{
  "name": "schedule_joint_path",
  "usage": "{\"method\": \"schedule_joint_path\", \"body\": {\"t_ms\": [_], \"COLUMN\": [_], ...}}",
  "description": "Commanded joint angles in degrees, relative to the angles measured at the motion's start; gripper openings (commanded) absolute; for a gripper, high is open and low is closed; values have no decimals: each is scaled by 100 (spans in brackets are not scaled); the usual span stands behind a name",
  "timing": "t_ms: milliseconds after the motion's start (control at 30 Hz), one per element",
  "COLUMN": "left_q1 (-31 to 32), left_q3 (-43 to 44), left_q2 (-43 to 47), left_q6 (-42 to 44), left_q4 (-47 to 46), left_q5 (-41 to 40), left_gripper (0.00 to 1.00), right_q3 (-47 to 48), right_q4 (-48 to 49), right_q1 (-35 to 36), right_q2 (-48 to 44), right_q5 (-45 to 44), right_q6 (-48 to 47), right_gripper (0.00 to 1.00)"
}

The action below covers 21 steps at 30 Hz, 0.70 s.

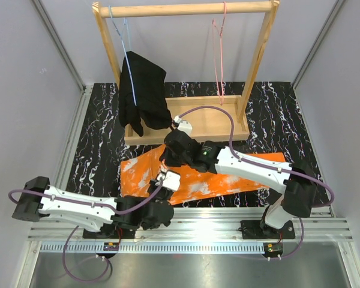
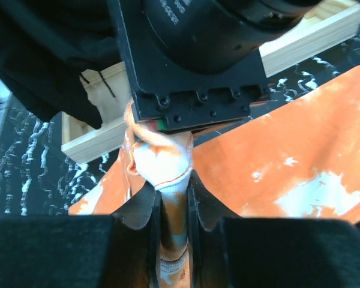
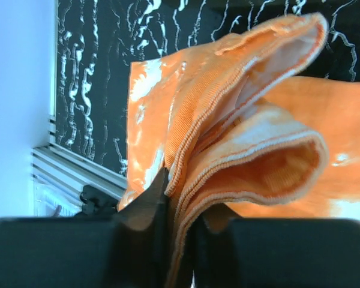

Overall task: Place the trousers on the hanger
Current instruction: Fold the trousers

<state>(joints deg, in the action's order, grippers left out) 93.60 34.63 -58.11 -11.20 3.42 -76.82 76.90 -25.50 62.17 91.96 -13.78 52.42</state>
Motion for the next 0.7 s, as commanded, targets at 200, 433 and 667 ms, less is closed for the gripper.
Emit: {"method": "schedule_joint_path", "body": {"t_ms": [200, 433, 667], "left_q1": [114, 79, 62], "left_q3": [2116, 2917, 2742], "left_q2": [-420, -720, -307], "left_q6": [-3962, -7792, -8029], "left_q4": [4494, 8508, 8465], "left_q5": [-1309, -1433, -1406], "left_gripper": [99, 99, 99], "right_q3": [1001, 1353, 1389], "right_q4": [-1263, -2336, -3215], "right_q1": [-30, -152, -661], "right_q2": [-652, -1452, -2348], "right_q5": [-748, -1091, -1382], "right_q6": [-1040, -1498, -1647], "right_gripper": [3, 3, 4]}}
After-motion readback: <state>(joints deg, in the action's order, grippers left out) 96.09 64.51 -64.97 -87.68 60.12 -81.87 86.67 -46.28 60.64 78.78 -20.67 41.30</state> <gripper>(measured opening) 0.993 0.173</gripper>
